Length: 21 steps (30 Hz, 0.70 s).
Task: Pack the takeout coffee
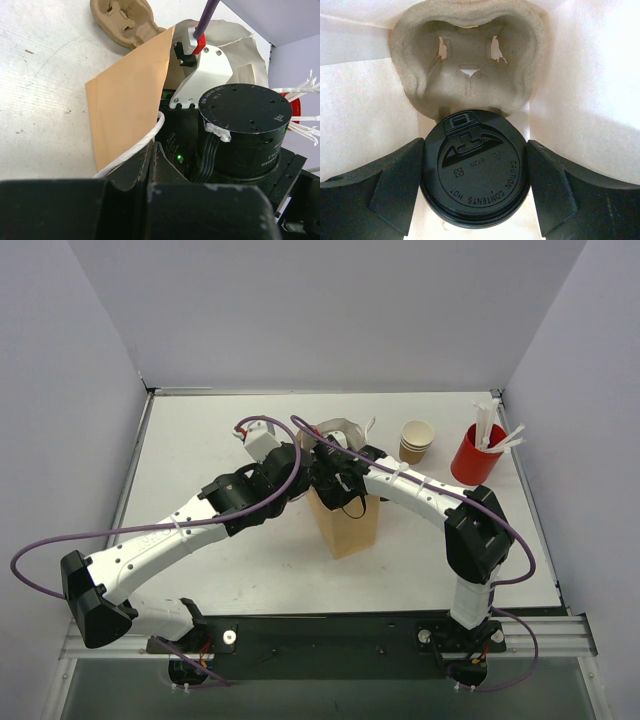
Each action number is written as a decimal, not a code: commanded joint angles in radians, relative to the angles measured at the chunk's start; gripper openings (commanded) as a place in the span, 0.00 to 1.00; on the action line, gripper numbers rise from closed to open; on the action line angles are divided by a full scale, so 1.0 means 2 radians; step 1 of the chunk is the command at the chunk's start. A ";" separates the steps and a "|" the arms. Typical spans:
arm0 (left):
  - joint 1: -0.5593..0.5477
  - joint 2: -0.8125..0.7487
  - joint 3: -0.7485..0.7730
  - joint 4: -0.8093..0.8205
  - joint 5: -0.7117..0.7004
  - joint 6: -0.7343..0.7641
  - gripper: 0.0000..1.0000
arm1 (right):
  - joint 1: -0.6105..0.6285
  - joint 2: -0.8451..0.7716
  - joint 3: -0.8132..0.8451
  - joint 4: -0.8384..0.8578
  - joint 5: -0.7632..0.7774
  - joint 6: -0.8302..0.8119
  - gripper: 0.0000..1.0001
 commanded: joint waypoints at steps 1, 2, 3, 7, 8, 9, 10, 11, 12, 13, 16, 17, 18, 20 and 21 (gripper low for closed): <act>0.002 0.004 0.019 -0.007 -0.001 0.007 0.00 | -0.002 0.041 -0.043 -0.094 -0.004 0.005 0.34; 0.002 0.003 0.019 -0.008 -0.001 0.007 0.00 | -0.002 0.041 -0.043 -0.094 -0.004 0.005 0.34; 0.002 0.004 0.019 -0.009 0.000 0.007 0.00 | -0.002 0.040 -0.043 -0.094 -0.004 0.004 0.34; 0.002 0.004 0.020 -0.008 -0.001 0.007 0.00 | -0.003 0.039 -0.043 -0.094 -0.004 0.003 0.34; 0.002 0.004 0.021 -0.009 -0.001 0.007 0.00 | -0.003 0.038 -0.042 -0.094 -0.004 0.003 0.34; 0.001 0.005 0.021 -0.009 -0.001 0.008 0.00 | -0.003 0.039 -0.042 -0.094 -0.004 0.004 0.34; 0.001 0.004 0.021 -0.009 -0.001 0.007 0.00 | -0.003 0.038 -0.043 -0.094 -0.004 0.004 0.34; 0.002 0.005 0.021 -0.009 -0.002 0.008 0.00 | -0.003 0.038 -0.042 -0.095 -0.005 0.003 0.34; 0.002 0.005 0.021 -0.009 -0.002 0.008 0.00 | -0.003 0.038 -0.042 -0.096 -0.004 0.003 0.34; 0.002 0.005 0.022 -0.009 -0.002 0.008 0.00 | -0.002 0.037 -0.041 -0.096 -0.005 0.003 0.34; 0.002 0.006 0.024 -0.009 -0.002 0.009 0.00 | -0.003 0.035 -0.039 -0.099 -0.005 0.002 0.35; 0.002 0.006 0.024 -0.010 -0.002 0.009 0.00 | -0.003 0.034 -0.038 -0.101 -0.004 0.002 0.35; 0.002 0.006 0.024 -0.010 -0.002 0.009 0.00 | -0.004 0.034 -0.035 -0.103 -0.004 0.001 0.36; 0.002 0.008 0.026 -0.009 -0.002 0.010 0.00 | -0.003 0.029 -0.033 -0.107 -0.001 0.002 0.36; 0.002 0.011 0.030 -0.010 -0.003 0.011 0.00 | -0.004 0.028 -0.032 -0.107 -0.001 0.000 0.37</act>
